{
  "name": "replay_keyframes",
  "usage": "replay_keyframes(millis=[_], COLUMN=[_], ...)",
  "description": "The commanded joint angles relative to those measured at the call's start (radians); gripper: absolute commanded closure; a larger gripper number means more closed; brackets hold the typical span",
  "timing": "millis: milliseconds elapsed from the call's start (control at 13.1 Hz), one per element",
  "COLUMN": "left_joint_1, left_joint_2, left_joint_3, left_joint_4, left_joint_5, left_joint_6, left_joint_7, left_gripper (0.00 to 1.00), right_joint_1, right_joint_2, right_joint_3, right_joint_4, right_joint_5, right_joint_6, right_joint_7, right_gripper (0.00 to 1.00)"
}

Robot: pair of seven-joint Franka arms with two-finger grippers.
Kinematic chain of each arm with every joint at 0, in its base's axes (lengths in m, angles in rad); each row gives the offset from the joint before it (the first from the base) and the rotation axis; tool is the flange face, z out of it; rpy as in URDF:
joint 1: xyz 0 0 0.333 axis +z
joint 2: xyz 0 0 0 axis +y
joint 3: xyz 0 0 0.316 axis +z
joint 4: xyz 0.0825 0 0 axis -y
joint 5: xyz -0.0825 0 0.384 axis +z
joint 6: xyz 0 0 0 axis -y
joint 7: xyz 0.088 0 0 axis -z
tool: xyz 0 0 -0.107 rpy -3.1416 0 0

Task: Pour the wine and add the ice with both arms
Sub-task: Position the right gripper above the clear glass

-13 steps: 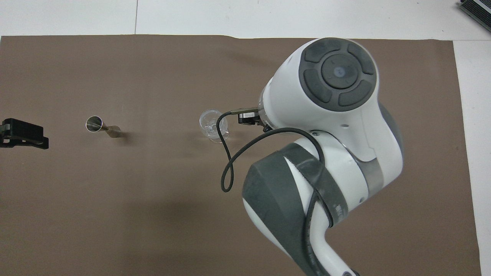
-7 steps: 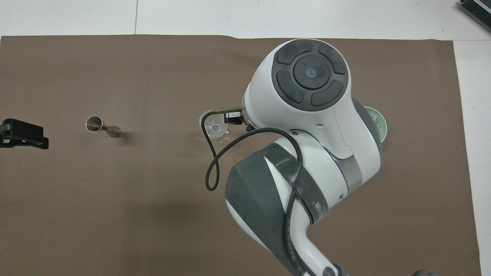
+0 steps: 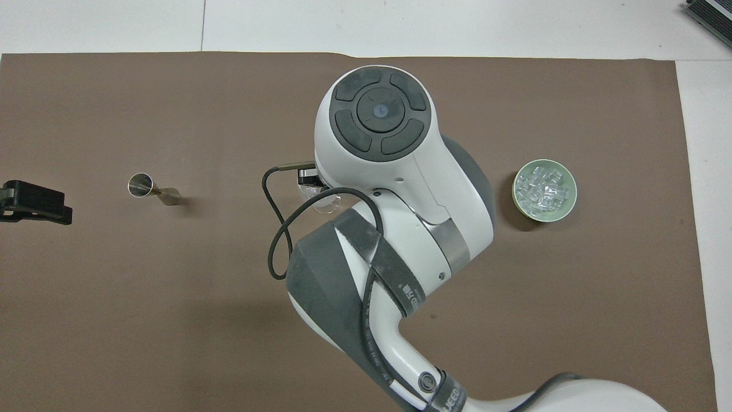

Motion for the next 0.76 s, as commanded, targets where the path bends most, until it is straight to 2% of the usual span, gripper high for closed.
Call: replay_keyframes(millis=[0,687], left_joint_1=[0.011,0.011], left_joint_2=[-0.022,-0.022], left_joint_3=[-0.001,0.007], left_joint_4=[-0.015,0.0], left_joint_5=[0.005,0.003], left_joint_6=[-0.009,-0.006], left_joint_7=[0.044,0.046], left_gripper=[0.0,0.0], right_joint_1=[0.017,0.045], right_joint_2=[0.049,0.108], right_joint_3=[-0.004,-0.01], right_joint_4=[0.049,0.063], right_joint_5=[-0.003,-0.003], right_joint_6=[0.027,0.083], right_joint_7=[0.033,0.058], right_gripper=[1.0,1.0])
